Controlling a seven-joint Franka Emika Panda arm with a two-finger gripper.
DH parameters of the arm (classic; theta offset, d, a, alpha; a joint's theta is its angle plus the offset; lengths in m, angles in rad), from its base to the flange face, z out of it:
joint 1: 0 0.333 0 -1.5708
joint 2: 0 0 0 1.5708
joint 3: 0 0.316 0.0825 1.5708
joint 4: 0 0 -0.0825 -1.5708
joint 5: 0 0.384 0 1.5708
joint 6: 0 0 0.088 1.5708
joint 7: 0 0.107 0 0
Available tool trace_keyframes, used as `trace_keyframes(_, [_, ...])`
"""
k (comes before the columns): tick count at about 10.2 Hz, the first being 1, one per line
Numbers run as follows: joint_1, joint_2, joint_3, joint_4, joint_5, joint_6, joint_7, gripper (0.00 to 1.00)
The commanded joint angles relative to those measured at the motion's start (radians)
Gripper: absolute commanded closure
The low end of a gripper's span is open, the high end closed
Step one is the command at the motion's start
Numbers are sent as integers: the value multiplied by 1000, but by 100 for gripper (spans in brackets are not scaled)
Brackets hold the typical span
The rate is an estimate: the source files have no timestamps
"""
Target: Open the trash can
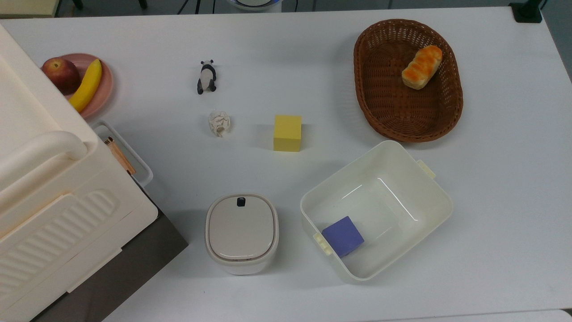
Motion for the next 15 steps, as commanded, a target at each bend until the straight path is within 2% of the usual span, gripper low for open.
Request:
trace_keyframes(1, [-26, -9, 1, -3, 3, 76, 5, 0])
trace_keyframes(8, [-26, -12, 3, -12, 5, 79, 5, 0])
trace_keyframes(9, [-26, -9, 3, -19, 2, 98, 2, 35])
trace_keyframes(10, [-26, -8, 3, -36, 5, 175, 2, 80])
trace_keyframes(11, [-23, -6, 9, -61, 3, 243, 2, 100])
trace_keyframes(13, [-19, 3, 11, -64, 6, 276, 3, 100])
trace_keyframes(15, [-10, 72, 11, -59, 17, 407, 6, 100])
